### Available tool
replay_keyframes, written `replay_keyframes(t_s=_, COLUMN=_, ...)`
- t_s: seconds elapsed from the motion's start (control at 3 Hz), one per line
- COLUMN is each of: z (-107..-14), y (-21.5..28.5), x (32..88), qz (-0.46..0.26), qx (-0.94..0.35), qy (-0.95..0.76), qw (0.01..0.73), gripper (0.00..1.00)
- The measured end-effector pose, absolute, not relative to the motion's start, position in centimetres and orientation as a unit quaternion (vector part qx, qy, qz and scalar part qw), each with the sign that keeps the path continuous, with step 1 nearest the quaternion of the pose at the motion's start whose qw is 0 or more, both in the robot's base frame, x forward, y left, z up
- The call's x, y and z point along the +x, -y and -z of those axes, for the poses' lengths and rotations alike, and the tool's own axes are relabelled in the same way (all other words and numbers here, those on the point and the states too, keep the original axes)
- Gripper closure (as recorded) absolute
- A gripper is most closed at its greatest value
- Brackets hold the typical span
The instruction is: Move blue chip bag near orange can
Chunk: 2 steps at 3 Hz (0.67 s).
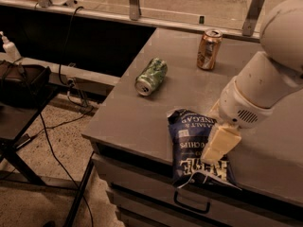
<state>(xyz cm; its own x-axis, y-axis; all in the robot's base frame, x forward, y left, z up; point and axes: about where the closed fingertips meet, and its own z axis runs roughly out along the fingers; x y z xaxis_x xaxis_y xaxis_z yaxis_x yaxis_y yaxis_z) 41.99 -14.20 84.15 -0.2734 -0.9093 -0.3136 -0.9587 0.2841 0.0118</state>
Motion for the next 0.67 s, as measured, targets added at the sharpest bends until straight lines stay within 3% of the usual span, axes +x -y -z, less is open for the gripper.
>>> replay_keyframes(t_s=0.33, z=-84.16, y=14.18, x=41.85, qz=-0.104, qx=-0.589, qy=-0.792, qw=0.120, gripper=0.87)
replay_keyframes(t_s=0.67, z=-84.40, y=14.18, x=41.85, qz=-0.104, qx=-0.589, qy=-0.792, qw=0.120, gripper=1.00)
